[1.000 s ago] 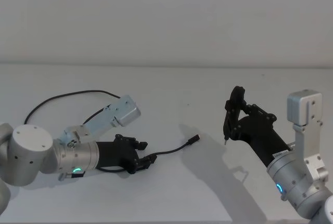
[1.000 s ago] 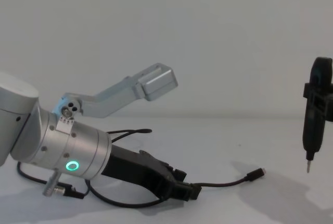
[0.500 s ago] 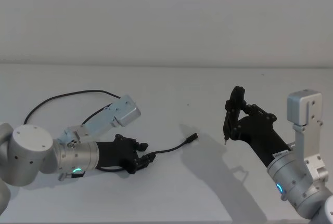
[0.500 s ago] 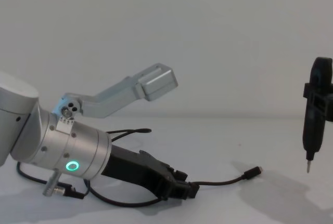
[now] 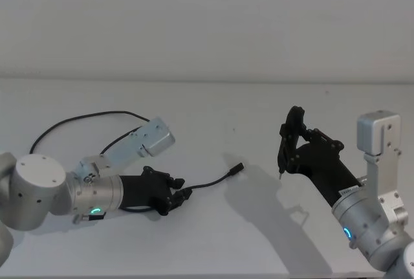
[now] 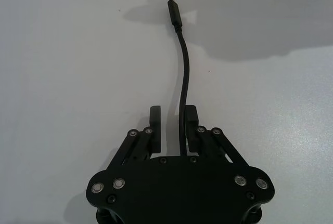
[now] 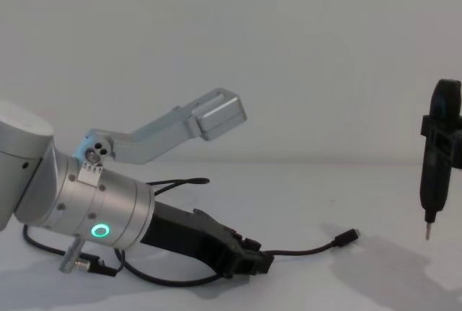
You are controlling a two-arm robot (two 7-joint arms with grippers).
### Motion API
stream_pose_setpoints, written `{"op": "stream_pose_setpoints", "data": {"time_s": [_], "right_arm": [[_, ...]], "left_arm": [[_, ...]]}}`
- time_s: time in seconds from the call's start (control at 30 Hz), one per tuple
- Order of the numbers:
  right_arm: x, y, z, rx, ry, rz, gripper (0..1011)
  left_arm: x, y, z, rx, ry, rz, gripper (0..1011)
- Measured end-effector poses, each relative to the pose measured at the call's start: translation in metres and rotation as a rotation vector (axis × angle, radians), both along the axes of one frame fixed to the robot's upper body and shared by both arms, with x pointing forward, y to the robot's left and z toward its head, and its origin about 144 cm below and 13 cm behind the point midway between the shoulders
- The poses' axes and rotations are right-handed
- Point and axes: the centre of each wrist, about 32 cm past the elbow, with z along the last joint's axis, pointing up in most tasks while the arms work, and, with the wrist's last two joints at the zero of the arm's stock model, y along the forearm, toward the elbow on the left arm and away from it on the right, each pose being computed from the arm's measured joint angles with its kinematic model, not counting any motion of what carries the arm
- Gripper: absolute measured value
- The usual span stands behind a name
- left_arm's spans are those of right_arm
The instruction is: Pick up the data cable with the one hand.
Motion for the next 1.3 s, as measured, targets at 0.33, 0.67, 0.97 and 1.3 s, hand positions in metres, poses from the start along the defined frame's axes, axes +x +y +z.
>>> {"op": "stream_pose_setpoints", "data": {"time_s": [0.33, 0.67, 0.97, 1.3], "right_arm": [[0.0000, 0.0000, 0.0000, 0.000, 0.000, 0.000, 274], [0.0000, 0.0000, 0.0000, 0.000, 0.000, 0.000, 274], [0.0000, 0.0000, 0.0000, 0.000, 0.000, 0.000, 274], [0.0000, 0.0000, 0.0000, 0.000, 0.000, 0.000, 275]], "left_arm": [[0.0000, 0.0000, 0.0001, 0.000, 0.000, 0.000, 206], [0.0000, 0.0000, 0.0001, 0.000, 0.000, 0.000, 144], [0.0000, 0.0000, 0.0000, 0.000, 0.000, 0.000, 94], [0.0000, 0.0000, 0.0001, 0.000, 0.000, 0.000, 61]]}}
